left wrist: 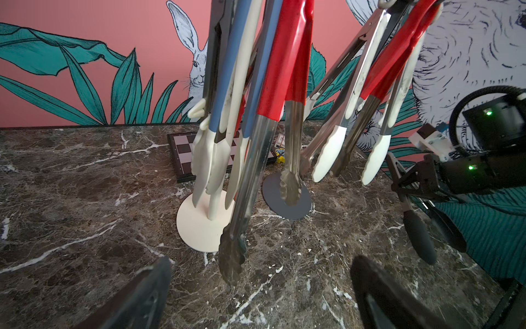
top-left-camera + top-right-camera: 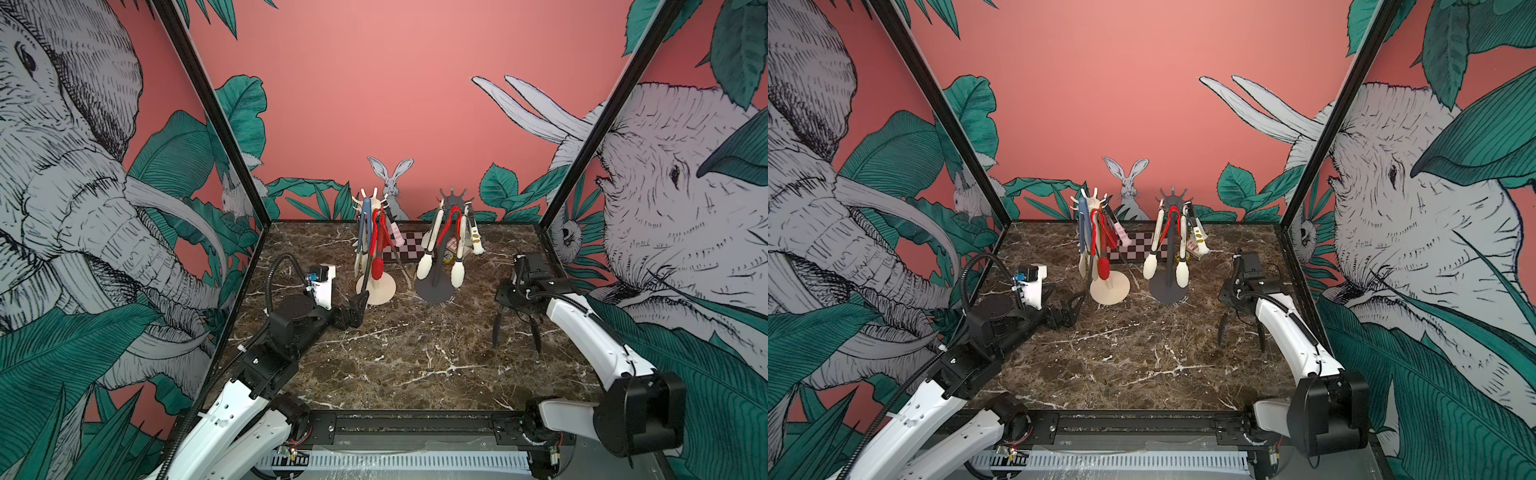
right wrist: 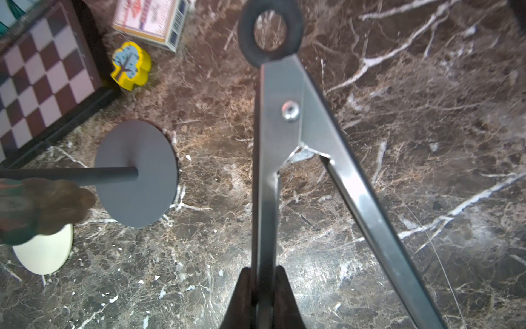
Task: Hang food tongs on kitchen utensil racks
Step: Pick up the food tongs from the center of the board.
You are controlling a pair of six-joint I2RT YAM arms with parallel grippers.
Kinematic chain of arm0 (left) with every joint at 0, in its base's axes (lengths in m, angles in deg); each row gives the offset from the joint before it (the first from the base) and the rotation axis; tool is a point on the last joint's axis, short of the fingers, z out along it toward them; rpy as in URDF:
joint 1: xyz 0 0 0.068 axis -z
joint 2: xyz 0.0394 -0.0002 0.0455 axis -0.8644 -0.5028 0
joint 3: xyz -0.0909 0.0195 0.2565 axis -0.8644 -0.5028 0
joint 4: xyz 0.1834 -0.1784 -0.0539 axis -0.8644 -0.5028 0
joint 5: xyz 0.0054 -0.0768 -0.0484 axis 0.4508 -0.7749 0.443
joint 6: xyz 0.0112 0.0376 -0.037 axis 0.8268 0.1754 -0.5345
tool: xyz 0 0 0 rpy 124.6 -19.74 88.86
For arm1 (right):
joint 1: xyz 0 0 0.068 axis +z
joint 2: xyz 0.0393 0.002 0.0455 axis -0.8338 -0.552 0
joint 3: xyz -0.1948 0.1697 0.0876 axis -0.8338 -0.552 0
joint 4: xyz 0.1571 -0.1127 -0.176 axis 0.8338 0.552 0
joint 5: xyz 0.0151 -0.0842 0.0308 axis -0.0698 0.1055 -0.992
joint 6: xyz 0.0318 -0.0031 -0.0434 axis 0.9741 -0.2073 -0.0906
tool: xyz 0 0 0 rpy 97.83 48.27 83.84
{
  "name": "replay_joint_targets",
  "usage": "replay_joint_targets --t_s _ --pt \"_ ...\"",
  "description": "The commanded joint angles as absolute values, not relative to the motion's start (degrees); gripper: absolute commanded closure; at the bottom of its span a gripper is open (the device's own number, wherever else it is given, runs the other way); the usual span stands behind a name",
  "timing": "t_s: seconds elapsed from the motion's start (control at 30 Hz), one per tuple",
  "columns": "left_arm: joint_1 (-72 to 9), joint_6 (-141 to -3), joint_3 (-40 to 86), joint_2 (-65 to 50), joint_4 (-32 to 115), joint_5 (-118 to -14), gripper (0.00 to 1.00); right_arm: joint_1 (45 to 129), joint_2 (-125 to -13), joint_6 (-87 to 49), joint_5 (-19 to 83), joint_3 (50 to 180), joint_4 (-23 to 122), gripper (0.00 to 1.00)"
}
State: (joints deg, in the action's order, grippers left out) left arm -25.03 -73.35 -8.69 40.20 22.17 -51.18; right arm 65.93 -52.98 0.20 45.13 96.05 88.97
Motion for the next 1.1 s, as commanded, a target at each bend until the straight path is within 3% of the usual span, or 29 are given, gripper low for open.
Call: replay_joint_targets --t_s 0.0,1.07 --pt "-25.0 -72.8 -9.5 40.4 23.9 -51.9 0.01 67.2 -50.1 0.3 48.2 97.7 89.4 1.0" --pt "-25.0 -72.7 -11.7 40.2 24.5 -53.2 0.01 82.1 -38.9 1.7 71.2 103.1 94.3 1.0"
